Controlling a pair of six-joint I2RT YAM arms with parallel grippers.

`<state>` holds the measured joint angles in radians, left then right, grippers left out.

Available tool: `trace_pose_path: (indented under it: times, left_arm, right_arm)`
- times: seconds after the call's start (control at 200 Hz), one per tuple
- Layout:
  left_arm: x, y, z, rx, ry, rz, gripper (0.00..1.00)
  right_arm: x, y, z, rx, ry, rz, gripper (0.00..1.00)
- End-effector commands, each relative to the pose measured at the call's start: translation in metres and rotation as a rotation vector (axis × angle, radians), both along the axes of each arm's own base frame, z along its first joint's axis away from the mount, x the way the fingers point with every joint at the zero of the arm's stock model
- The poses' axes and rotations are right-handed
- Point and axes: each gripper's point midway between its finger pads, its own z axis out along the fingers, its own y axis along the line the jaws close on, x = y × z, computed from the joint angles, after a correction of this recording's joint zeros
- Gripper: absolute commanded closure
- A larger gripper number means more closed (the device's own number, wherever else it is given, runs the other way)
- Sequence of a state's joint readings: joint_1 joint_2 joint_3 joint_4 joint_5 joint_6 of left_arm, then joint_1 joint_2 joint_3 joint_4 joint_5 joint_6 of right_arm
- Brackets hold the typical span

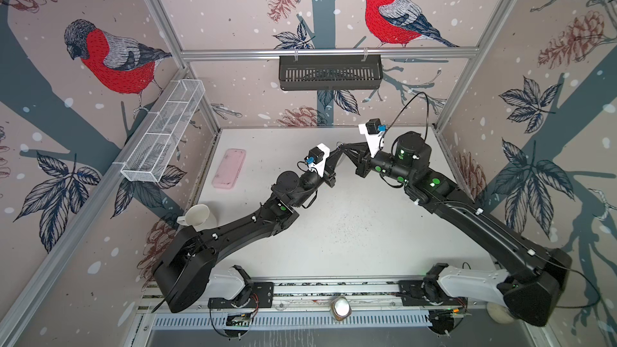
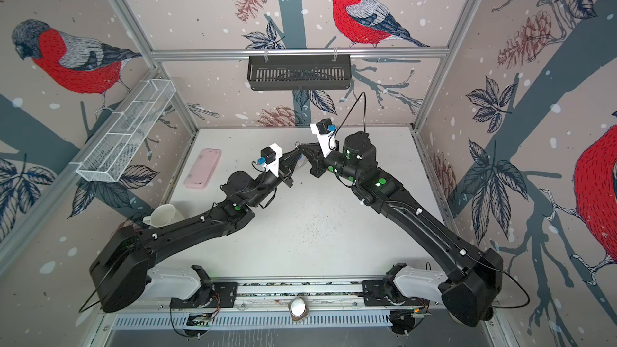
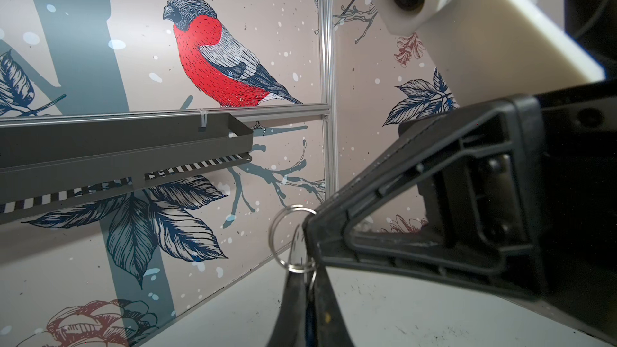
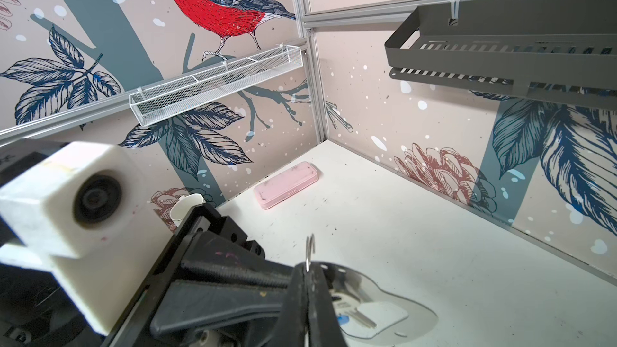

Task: Attach keys to a key ring
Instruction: Insert the key into the keyring.

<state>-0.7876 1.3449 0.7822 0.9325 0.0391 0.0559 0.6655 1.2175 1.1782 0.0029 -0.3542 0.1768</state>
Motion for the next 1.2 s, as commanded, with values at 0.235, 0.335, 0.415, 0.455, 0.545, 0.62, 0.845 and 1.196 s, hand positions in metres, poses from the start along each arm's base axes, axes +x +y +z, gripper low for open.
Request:
trace_pose_path:
  times: [0.235,0.335,0.415,0.455,0.545,0.62,0.845,1.196]
  left_arm:
    - [0.016,0.017,-0.008,0.062,0.017,0.143,1.00]
    - [0.017,0.019,-0.008,0.067,0.013,0.151,1.00]
    - [0.016,0.020,-0.006,0.071,0.003,0.155,1.00]
    - [0.016,0.021,-0.004,0.072,-0.004,0.156,1.00]
    - [0.014,0.022,-0.002,0.081,-0.019,0.156,1.00]
    - [0.013,0.022,-0.001,0.092,-0.026,0.155,1.00]
    - [0.011,0.021,-0.007,0.140,-0.034,0.152,1.00]
    - [0.013,0.032,-0.010,0.190,-0.048,0.180,1.00]
  right_arm:
    - [-0.007,-0.004,0.006,-0.006,-0.002,0.052,1.00]
    - [-0.009,-0.003,0.003,-0.022,0.005,0.068,1.00]
    - [-0.010,-0.001,-0.001,-0.042,0.014,0.082,1.00]
    - [-0.010,0.000,-0.004,-0.053,0.022,0.089,1.00]
    - [-0.010,0.001,-0.010,-0.079,0.036,0.098,1.00]
    - [-0.010,0.002,-0.014,-0.095,0.050,0.098,1.00]
    - [-0.003,0.002,-0.028,-0.159,0.098,0.081,1.00]
    - [0.003,0.005,-0.044,-0.236,0.174,0.087,1.00]
